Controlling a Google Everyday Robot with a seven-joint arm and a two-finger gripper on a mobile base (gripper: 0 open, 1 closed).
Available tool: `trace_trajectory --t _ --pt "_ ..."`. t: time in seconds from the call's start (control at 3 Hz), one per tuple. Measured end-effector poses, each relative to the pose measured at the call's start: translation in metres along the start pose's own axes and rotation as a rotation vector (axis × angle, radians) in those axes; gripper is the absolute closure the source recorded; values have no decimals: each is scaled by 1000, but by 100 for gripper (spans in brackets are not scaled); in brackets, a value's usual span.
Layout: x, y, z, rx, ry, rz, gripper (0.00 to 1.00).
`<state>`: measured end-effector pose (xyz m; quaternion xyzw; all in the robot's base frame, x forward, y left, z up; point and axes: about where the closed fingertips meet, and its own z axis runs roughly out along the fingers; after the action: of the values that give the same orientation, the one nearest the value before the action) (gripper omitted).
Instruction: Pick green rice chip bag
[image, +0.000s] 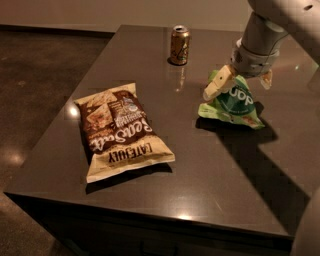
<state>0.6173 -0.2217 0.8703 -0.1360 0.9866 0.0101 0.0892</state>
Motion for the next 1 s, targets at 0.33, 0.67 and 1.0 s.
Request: trace_trajectory --t 0.33,0.67,1.0 --pt "-1 0 6 -7 12 11 0" --pt "-4 6 5 -12 13 -5 22" --pt "-5 13 1 -26 4 -38 46"
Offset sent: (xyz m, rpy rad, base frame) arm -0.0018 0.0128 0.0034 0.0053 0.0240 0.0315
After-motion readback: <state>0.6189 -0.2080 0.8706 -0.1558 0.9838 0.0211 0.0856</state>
